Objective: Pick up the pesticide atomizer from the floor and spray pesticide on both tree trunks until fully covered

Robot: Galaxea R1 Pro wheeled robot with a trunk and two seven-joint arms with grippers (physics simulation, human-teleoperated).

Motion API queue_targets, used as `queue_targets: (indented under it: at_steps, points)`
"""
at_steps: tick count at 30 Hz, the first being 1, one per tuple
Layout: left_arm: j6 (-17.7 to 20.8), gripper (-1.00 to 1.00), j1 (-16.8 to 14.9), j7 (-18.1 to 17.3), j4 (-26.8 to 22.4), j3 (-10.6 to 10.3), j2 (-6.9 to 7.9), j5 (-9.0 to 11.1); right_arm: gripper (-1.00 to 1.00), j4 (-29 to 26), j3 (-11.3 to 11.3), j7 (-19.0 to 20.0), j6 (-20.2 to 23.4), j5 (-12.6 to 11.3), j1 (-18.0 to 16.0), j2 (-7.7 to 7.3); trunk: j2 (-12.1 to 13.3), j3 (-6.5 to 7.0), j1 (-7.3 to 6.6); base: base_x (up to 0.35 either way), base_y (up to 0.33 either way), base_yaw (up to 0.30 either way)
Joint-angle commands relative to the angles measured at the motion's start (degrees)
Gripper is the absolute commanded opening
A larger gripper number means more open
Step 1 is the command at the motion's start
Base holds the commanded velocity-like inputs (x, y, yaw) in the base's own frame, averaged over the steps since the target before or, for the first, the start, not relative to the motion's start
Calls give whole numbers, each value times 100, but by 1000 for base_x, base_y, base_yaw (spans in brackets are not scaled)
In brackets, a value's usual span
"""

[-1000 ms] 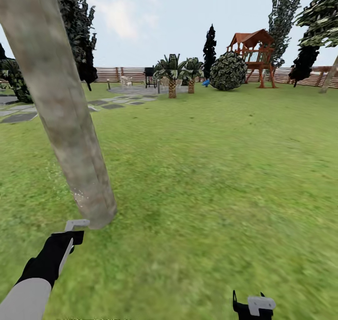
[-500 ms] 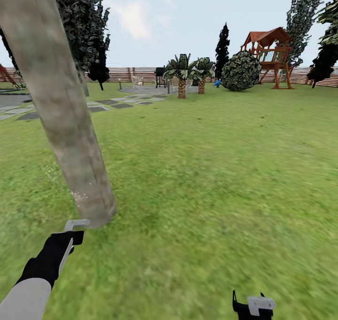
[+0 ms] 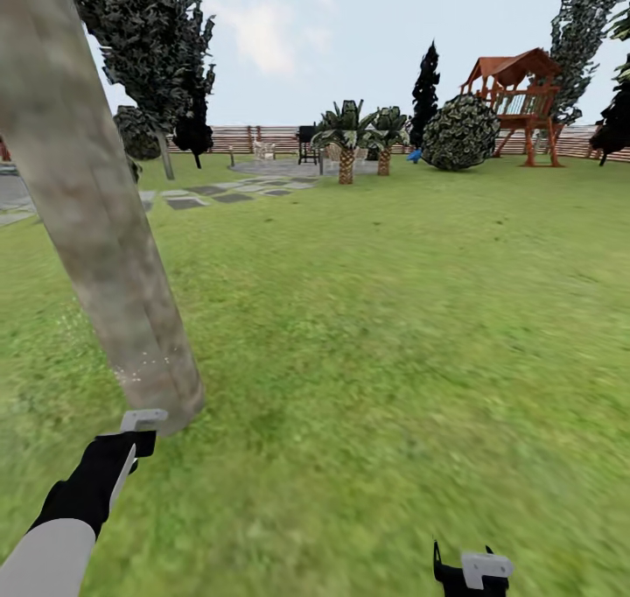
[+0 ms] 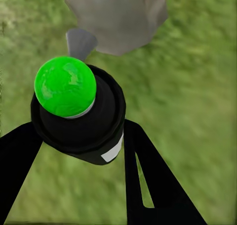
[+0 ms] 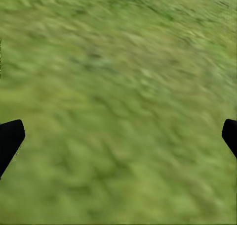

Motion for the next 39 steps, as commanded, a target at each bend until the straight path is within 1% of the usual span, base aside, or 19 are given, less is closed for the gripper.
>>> queue_targets:
  at_steps: [1,15,21,25,28,32,33,34,35,36,37,38,39]
  points:
    - [0,-100,0,0,0,3,0,-3,100,0,4,-2,0,0,0,0,0,0,0,178,-225,274]
    - [0,-100,0,0,0,18,18,7,100,0,0,-2,0,0,0,0,0,0,0,157,-237,277]
    - [-4,-100,-7,-8,-5,39,-4,39,100,0,-1,-3,0,0,0,-3,0,0,0,20,-27,276]
    - [36,-100,-94,-57,-9,33,-4,49,100,0,-1,-3,0,-5,0,-8,0,0,0,0,-1,229]
    - [90,-100,-288,-88,4,-6,-14,39,100,0,-1,-10,0,-6,0,-16,0,0,0,0,0,31]
    - [114,-100,-391,-161,2,-19,18,41,100,0,-1,-12,0,-8,0,-26,0,0,0,0,0,2]
    - [119,-100,-425,-348,6,-16,54,39,100,0,-1,-12,0,-8,0,-26,0,0,0,0,0,0]
    - [121,-100,-456,-567,7,-1,120,25,100,0,-1,-12,0,-9,0,-26,0,0,0,0,0,0]
    - [125,-100,-472,-710,8,6,205,20,100,0,-1,-12,0,-9,0,-26,0,0,0,0,0,0]
    - [128,-100,-488,-870,13,13,351,22,100,0,-1,-12,0,-9,0,-26,0,0,0,0,0,0]
    - [130,-100,-501,-974,21,21,500,23,100,0,-1,-12,0,-9,0,-25,0,0,0,0,0,0]
    - [131,-100,-505,-999,24,21,566,10,100,0,-1,-12,0,-9,0,-26,0,0,0,0,0,0]
    - [132,-100,-504,-1001,23,8,573,-4,100,0,-1,-12,0,-9,0,-26,0,0,0,0,0,0]
